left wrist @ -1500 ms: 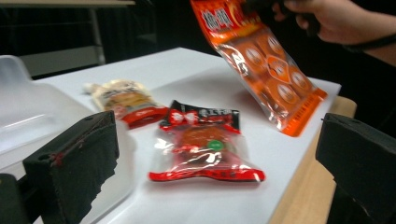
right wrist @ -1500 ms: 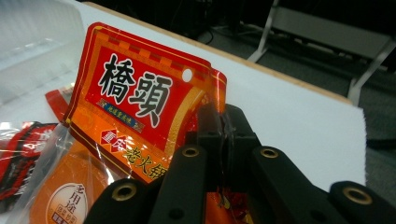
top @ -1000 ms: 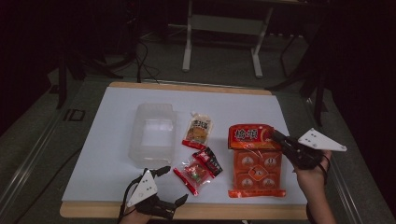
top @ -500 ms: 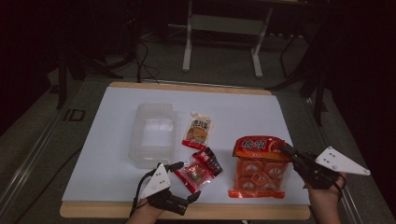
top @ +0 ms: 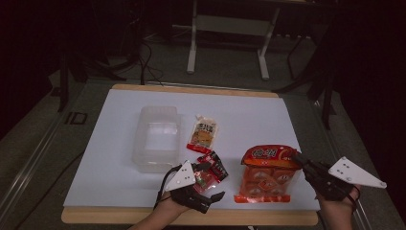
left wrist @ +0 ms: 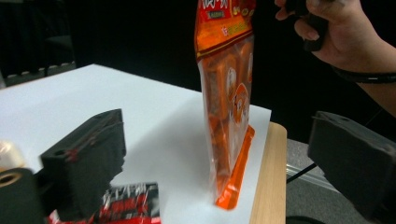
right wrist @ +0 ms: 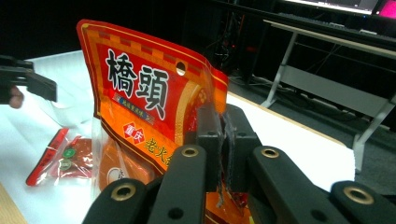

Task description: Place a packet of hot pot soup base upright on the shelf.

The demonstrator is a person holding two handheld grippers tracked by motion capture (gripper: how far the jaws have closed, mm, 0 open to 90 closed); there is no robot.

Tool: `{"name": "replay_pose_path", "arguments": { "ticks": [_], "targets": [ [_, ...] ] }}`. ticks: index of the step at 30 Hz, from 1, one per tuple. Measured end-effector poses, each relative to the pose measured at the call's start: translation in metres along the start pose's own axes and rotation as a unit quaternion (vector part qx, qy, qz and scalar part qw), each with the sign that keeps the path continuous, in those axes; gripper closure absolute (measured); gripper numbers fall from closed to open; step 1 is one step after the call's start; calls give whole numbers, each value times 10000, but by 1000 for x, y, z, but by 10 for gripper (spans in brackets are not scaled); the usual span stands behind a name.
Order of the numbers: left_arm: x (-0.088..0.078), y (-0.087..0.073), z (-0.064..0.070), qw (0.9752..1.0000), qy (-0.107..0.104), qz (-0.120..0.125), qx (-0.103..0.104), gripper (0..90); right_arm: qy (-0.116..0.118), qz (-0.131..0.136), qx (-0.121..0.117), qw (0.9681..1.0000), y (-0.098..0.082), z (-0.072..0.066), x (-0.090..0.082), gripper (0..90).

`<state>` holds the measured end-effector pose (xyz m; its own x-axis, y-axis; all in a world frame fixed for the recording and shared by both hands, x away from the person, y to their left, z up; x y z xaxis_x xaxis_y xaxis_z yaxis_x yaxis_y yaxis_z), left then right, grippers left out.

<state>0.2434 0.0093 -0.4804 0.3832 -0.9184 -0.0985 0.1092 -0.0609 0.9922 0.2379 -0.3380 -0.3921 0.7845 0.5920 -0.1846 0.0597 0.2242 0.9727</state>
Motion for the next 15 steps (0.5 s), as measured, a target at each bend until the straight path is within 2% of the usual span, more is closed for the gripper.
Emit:
{"name": "replay_pose_path", "arguments": {
  "ticks": [6,9,11,15],
  "targets": [
    [26,4,1,9996,-131,-121,211,98,-1,7,-9,10000,0,0,-3,869],
    [40,8,-1,9996,-133,-124,195,118,2,23,-40,10000,0,-2,-3,869],
    [48,10,-3,9998,-38,-116,168,126,8,25,-33,10000,0,-2,-3,868],
    [64,12,-7,9997,-133,-179,124,145,21,22,-25,10000,0,-2,-3,868]
  ]
}}
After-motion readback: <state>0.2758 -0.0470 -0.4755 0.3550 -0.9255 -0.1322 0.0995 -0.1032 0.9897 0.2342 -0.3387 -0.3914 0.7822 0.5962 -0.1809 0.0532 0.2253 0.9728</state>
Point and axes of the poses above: each handheld gripper's, and its own axes: x roughly forward along the jaws, y roughly out of its top, z roughly to its right, the point moved 2 cm from there along x, roughly forward along the jaws, and after that the axes turned 5 degrees about z, right-handed, at the moved point
